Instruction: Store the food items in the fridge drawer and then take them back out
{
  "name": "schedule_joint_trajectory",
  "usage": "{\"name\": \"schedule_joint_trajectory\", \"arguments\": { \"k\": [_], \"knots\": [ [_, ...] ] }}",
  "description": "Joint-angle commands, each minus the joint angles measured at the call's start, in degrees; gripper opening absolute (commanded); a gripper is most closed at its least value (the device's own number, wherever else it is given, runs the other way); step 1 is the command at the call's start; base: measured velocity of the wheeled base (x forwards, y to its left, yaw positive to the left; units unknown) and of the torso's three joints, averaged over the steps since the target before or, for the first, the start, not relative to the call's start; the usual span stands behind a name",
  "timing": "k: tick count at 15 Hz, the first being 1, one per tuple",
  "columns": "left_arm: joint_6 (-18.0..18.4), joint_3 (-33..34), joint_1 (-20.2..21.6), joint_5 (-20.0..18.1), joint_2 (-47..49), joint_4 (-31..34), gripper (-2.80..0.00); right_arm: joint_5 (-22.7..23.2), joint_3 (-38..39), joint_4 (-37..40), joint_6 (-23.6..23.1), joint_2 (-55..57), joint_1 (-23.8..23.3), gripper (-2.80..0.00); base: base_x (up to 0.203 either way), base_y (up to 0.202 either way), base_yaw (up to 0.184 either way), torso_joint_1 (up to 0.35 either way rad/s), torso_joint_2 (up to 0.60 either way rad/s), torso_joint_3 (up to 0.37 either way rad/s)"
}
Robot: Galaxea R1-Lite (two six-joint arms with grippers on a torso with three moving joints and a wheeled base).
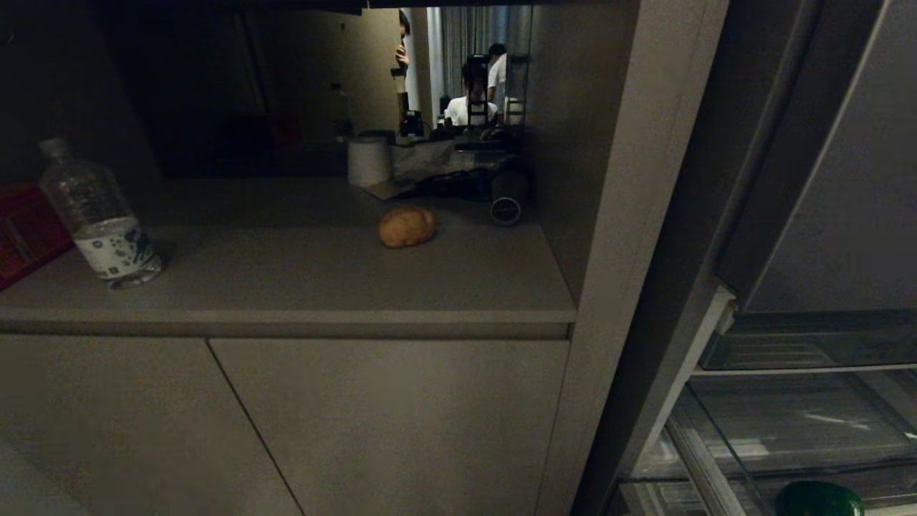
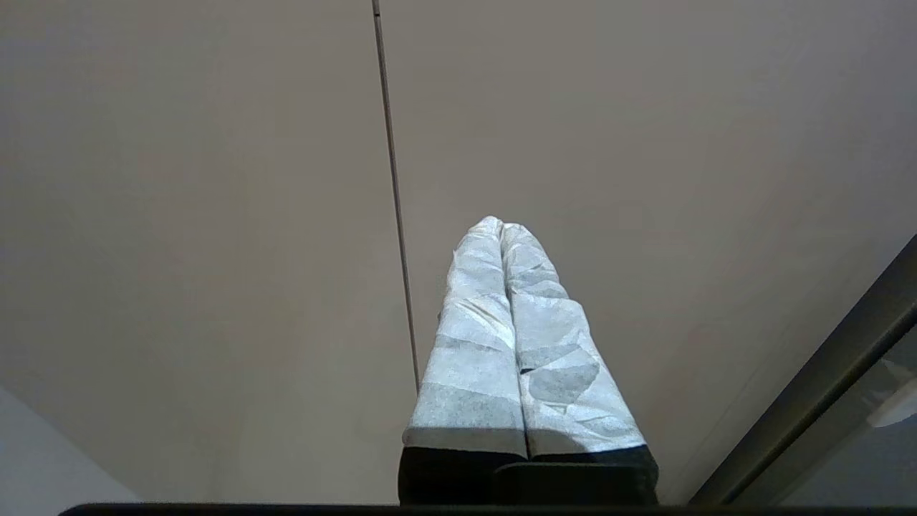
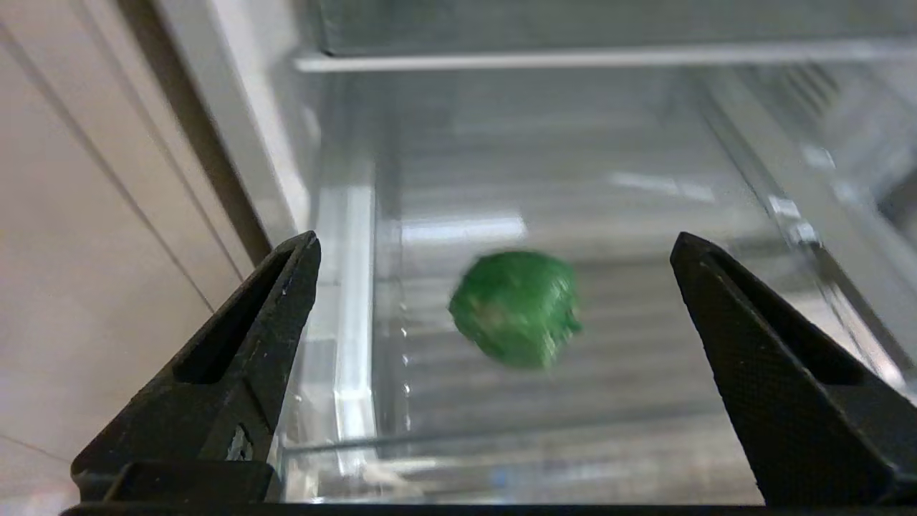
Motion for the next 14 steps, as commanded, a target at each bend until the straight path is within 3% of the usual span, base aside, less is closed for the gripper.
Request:
{"name": "schedule_joint_trajectory", "arguments": {
  "k": [1, 6, 14],
  "knots": [
    [-0.08, 0.0, 0.01, 0.02, 0.07, 0.03, -2.8, 0.45, 2.03, -1.4, -0.99, 0.12, -0.45, -2.8, 0.0, 0.0, 0.0, 0.0, 0.0, 0.0],
    [-0.03, 0.0, 0.01, 0.02, 0.07, -0.04, -2.8, 0.81, 9.27, -8.92, -1.76, -0.37, -2.23, -2.8, 0.0, 0.0, 0.0, 0.0, 0.0, 0.0],
    [-0.08, 0.0, 0.01, 0.02, 0.07, -0.06, -2.8, 9.78, 11.54, -9.58, -4.11, -11.85, -4.85, -2.8, 0.0, 0.0, 0.0, 0.0, 0.0, 0.0]
  ]
}}
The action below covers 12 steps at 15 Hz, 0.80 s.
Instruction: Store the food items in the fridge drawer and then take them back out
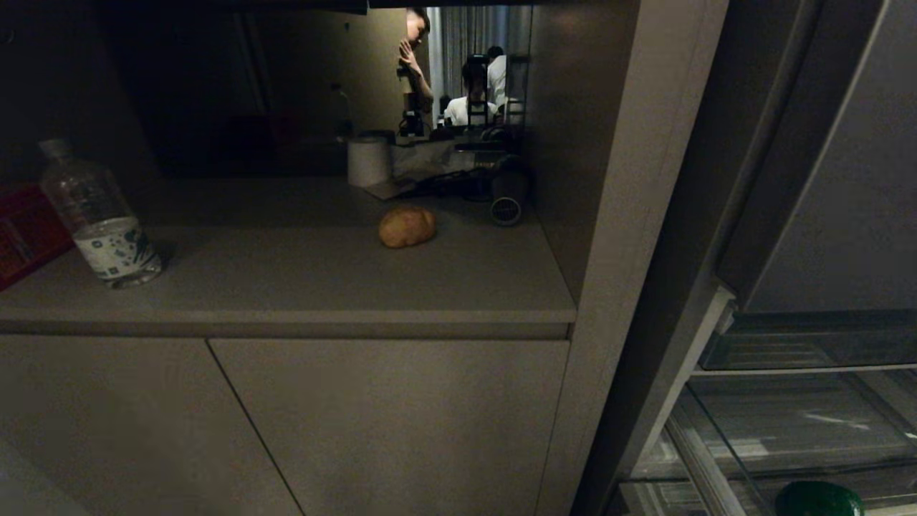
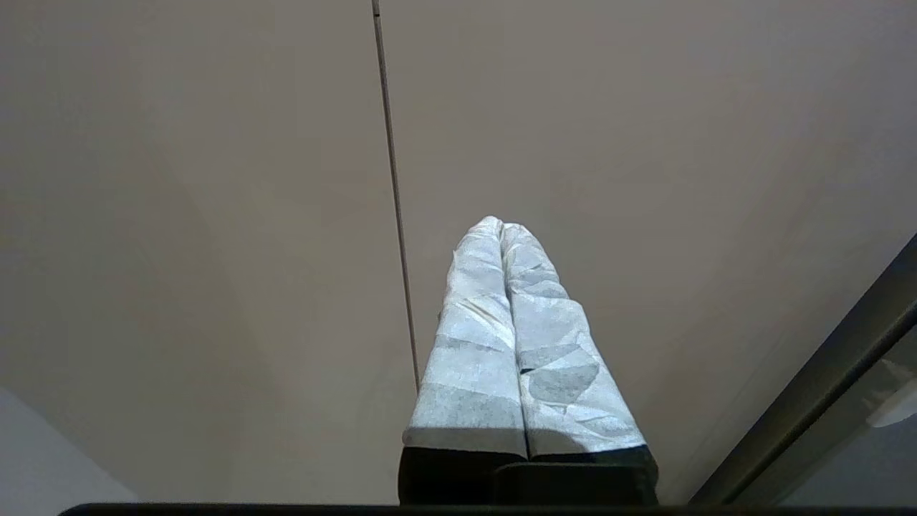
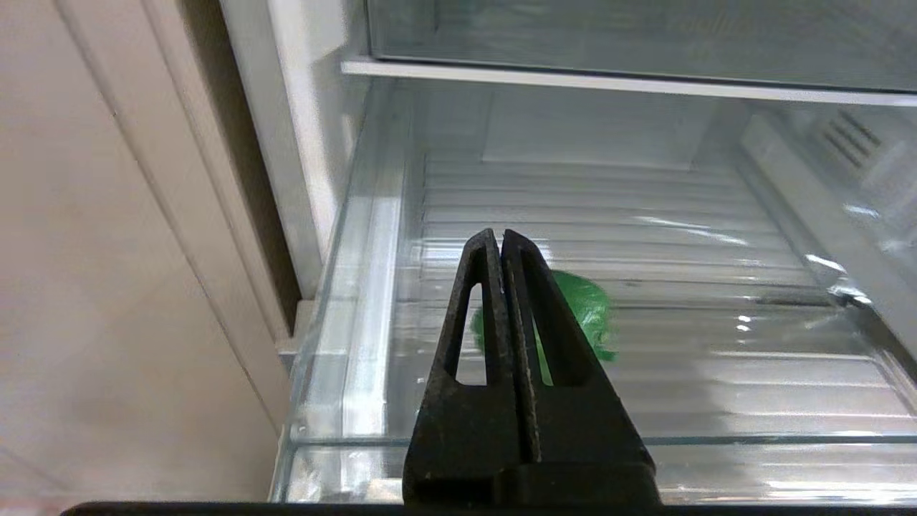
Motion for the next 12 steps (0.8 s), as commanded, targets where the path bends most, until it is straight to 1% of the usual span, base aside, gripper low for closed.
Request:
{"name": "schedule_joint_trajectory", "arguments": {
  "k": [1, 2, 3, 4, 5, 8, 10, 12],
  "knots": [
    [-0.02, 0.0, 0.01, 0.02, 0.07, 0.02, -2.8, 1.56, 1.48, -0.12, -0.1, -7.22, -0.33, -2.8, 0.0, 0.0, 0.0, 0.0, 0.0, 0.0],
    [-0.09, 0.0, 0.01, 0.02, 0.07, -0.03, -2.8, 2.24, 2.18, -0.36, 0.76, -8.23, -0.44, -2.8, 0.0, 0.0, 0.0, 0.0, 0.0, 0.0],
    [-0.09, 0.0, 0.01, 0.02, -0.02, 0.03, -2.8, 2.25, 2.28, -0.69, 2.78, -8.24, -0.44, -2.8, 0.0, 0.0, 0.0, 0.0, 0.0, 0.0],
    [-0.02, 0.0, 0.01, 0.02, 0.07, 0.03, -2.8, 1.65, 2.3, -0.88, 3.61, -8.24, -0.46, -2.8, 0.0, 0.0, 0.0, 0.0, 0.0, 0.0],
    [-0.01, 0.0, 0.01, 0.02, 0.07, 0.02, -2.8, 1.48, 2.3, -0.79, 3.24, -8.24, -0.46, -2.8, 0.0, 0.0, 0.0, 0.0, 0.0, 0.0],
    [-0.07, 0.0, 0.01, 0.02, 0.07, 0.03, -2.8, 2.13, 2.33, -0.74, -0.47, -8.24, -0.46, -2.8, 0.0, 0.0, 0.0, 0.0, 0.0, 0.0],
    [-0.01, 0.0, 0.01, 0.02, 0.07, -0.06, -2.8, 1.76, 2.39, -0.87, 3.58, -8.24, -0.46, -2.8, 0.0, 0.0, 0.0, 0.0, 0.0, 0.0],
    [-0.01, 0.0, 0.01, 0.02, 0.07, -0.06, -2.8, 1.72, 2.39, -0.88, 3.7, -8.24, -0.46, -2.8, 0.0, 0.0, 0.0, 0.0, 0.0, 0.0]
  ]
}}
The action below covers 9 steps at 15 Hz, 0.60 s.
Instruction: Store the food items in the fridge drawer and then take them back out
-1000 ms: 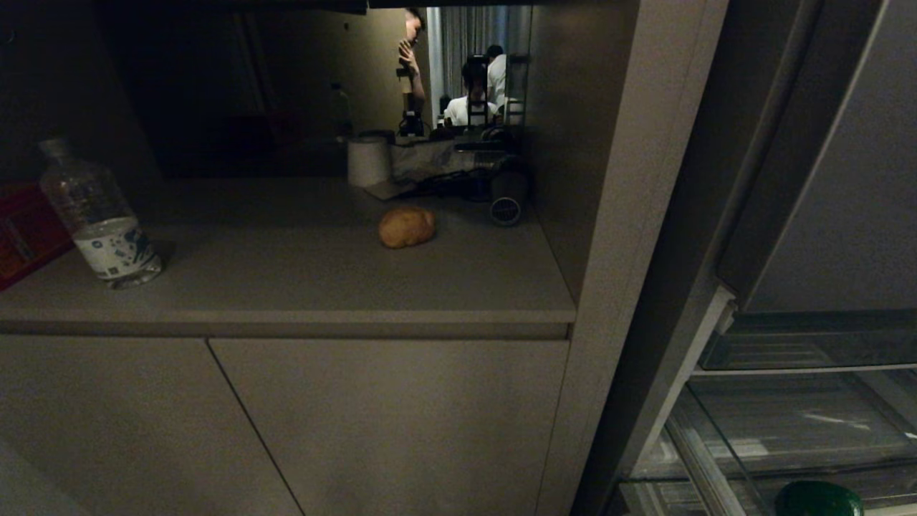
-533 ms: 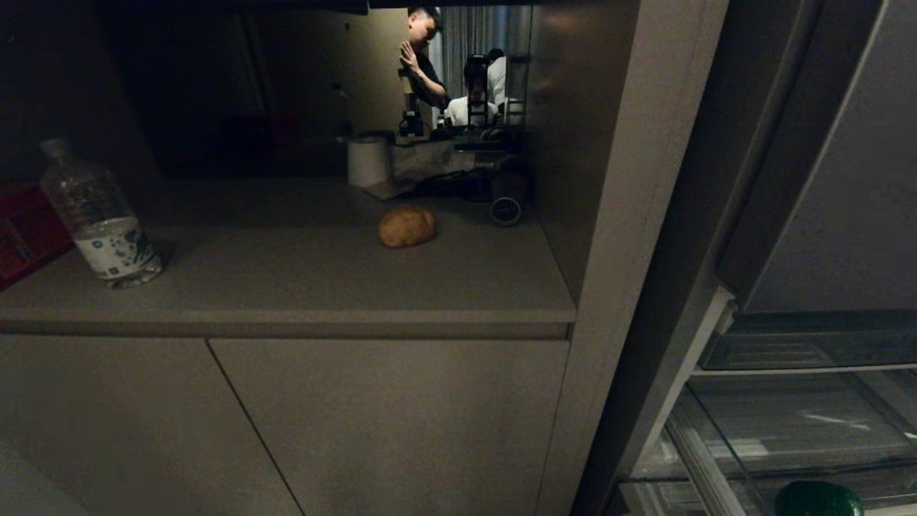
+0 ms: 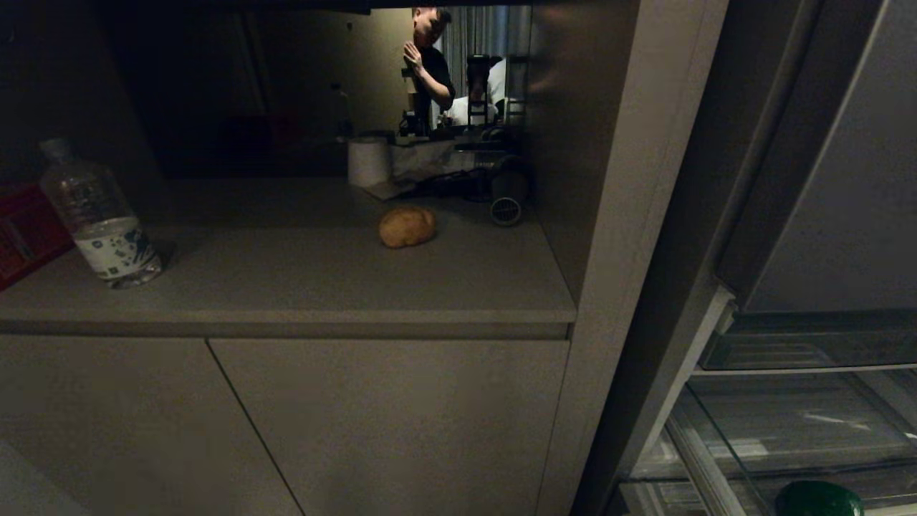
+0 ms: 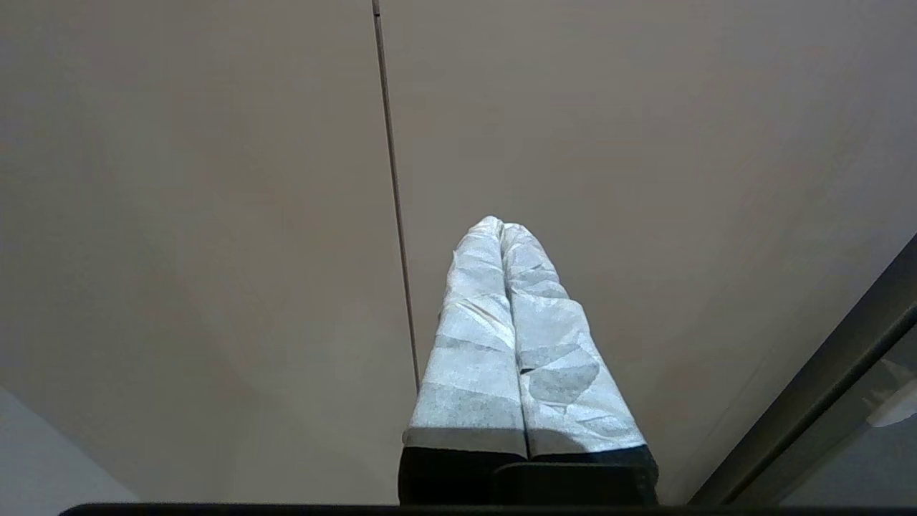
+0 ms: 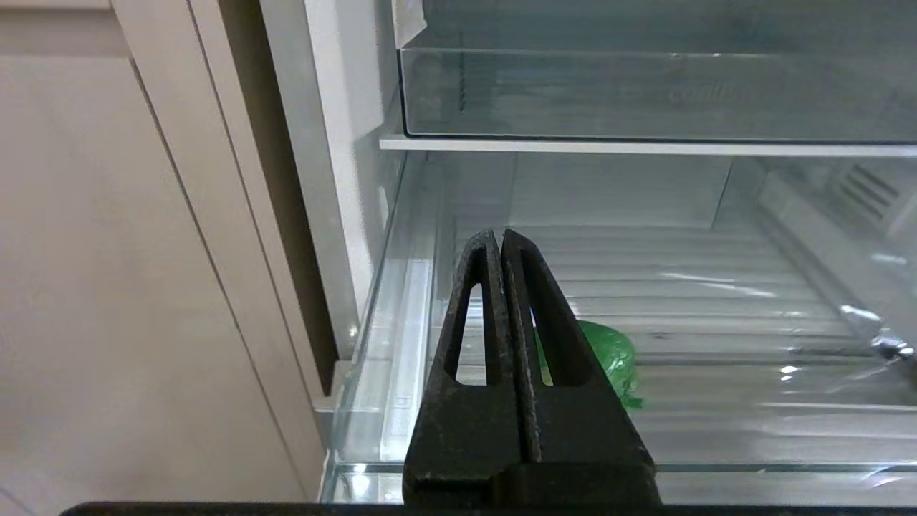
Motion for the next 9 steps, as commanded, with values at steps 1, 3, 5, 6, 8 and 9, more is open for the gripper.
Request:
{"name": "schedule_joint_trajectory", "arguments": {
  "k": [1, 3, 5, 6, 8, 9],
  "knots": [
    [-0.01, 0.0, 0.01, 0.02, 0.07, -0.04, -2.8, -0.06, 1.76, -0.06, 0.19, -0.16, 0.01, -2.8, 0.0, 0.0, 0.0, 0.0, 0.0, 0.0],
    [-0.02, 0.0, 0.01, 0.02, 0.07, -0.04, -2.8, -0.06, 1.76, -0.06, 0.19, -0.16, 0.01, -2.8, 0.0, 0.0, 0.0, 0.0, 0.0, 0.0],
    [-0.06, 0.0, 0.01, 0.02, 0.07, -0.08, -2.8, -0.15, 1.76, -0.06, 0.11, -0.16, 0.01, -2.8, 0.0, 0.0, 0.0, 0.0, 0.0, 0.0],
    [-0.08, 0.0, 0.01, 0.02, 0.07, 0.0, -2.8, -0.15, 1.76, -0.06, 0.11, -0.16, 0.01, -2.8, 0.002, -0.002, -0.058, 0.002, 0.0, 0.001],
    [-0.08, 0.0, 0.01, 0.02, 0.07, -0.08, -2.8, -0.15, 1.76, -0.06, 0.02, -0.16, 0.01, -2.8, 0.004, 0.017, -0.1, 0.005, 0.0, 0.002],
    [0.01, 0.0, 0.01, 0.02, 0.07, 0.0, -2.8, -0.15, 1.76, -0.06, 0.02, -0.16, 0.01, -2.8, -0.003, 0.03, -0.092, 0.001, 0.0, -0.001]
  ]
}}
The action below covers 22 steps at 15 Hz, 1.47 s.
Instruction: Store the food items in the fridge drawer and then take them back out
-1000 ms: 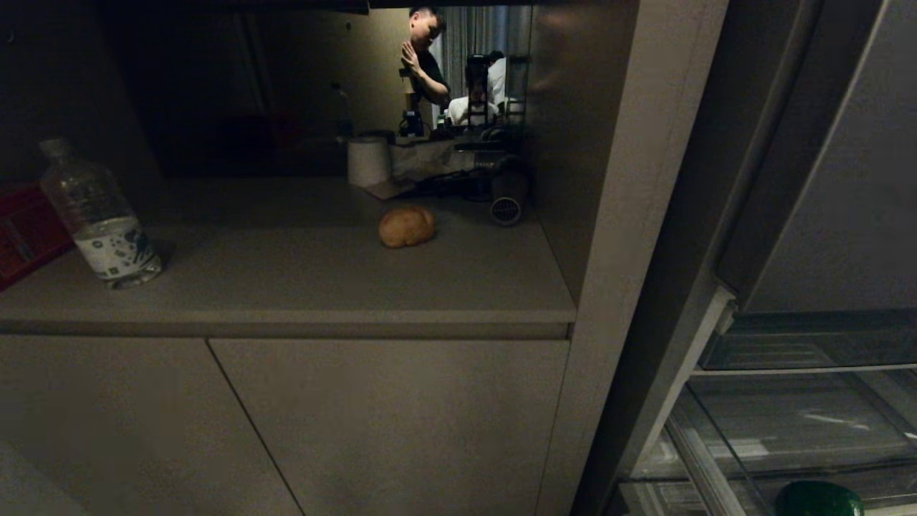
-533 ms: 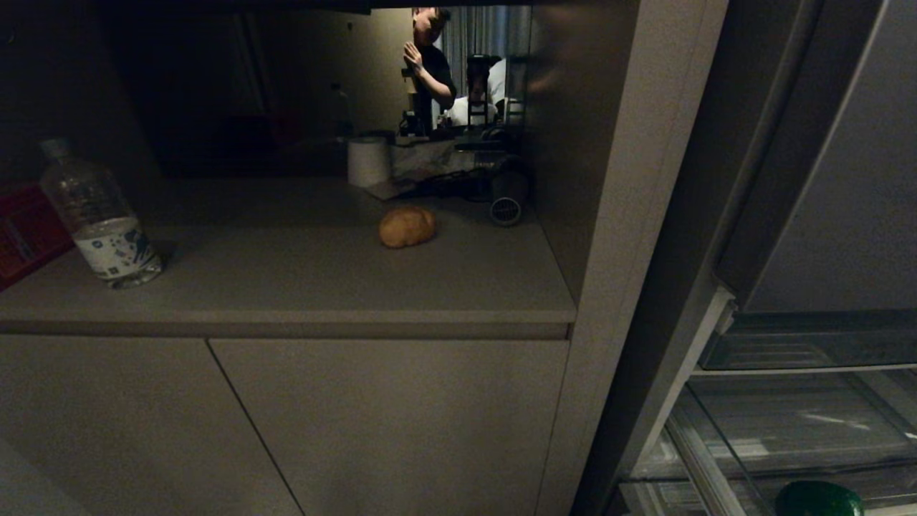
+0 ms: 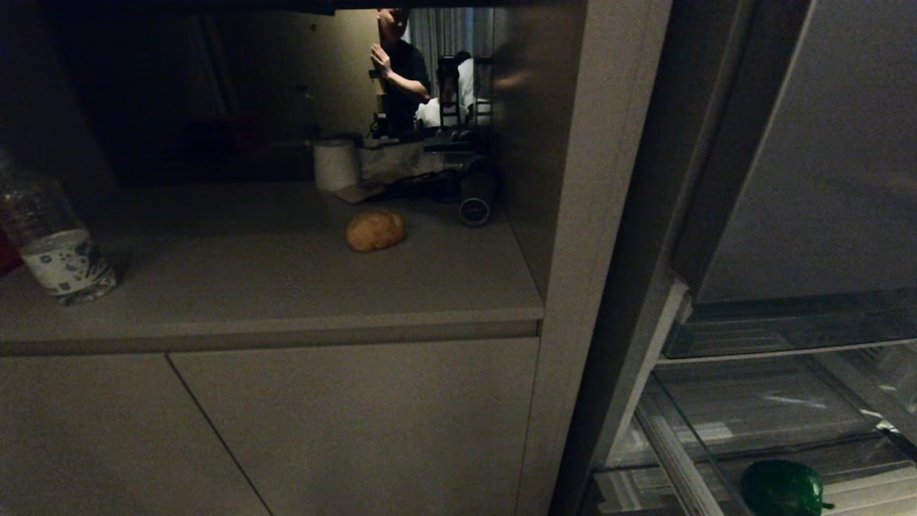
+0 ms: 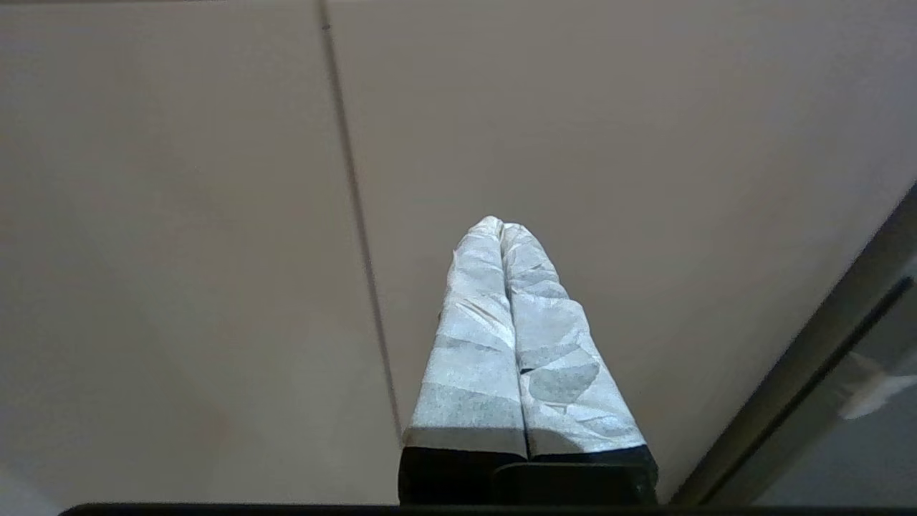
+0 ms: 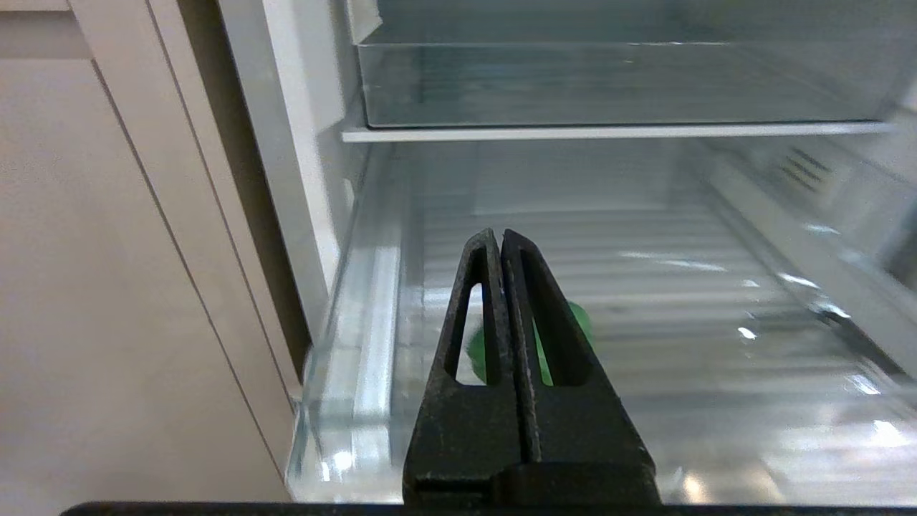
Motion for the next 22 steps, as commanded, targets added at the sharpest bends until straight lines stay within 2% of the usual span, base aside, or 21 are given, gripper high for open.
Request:
{"name": "schedule_joint_trajectory", "arguments": {
  "k": [1, 13, 22],
  "knots": [
    [0.01, 0.0, -0.01, 0.02, 0.07, -0.05, -2.8, 0.0, 1.76, -0.06, 0.01, -0.14, 0.01, -2.8, 0.006, 0.025, -0.089, 0.002, 0.0, 0.004],
    [-0.06, 0.0, -0.01, 0.02, 0.07, -0.01, -2.8, 0.0, 1.76, -0.06, 0.06, -0.14, 0.01, -2.8, 0.0, 0.011, -0.133, 0.004, 0.0, 0.005],
    [0.01, 0.0, -0.01, 0.02, 0.07, 0.04, -2.8, 0.0, 1.76, -0.06, 0.1, -0.14, 0.01, -2.8, 0.0, 0.0, 0.0, 0.001, 0.0, 0.001]
  ]
}}
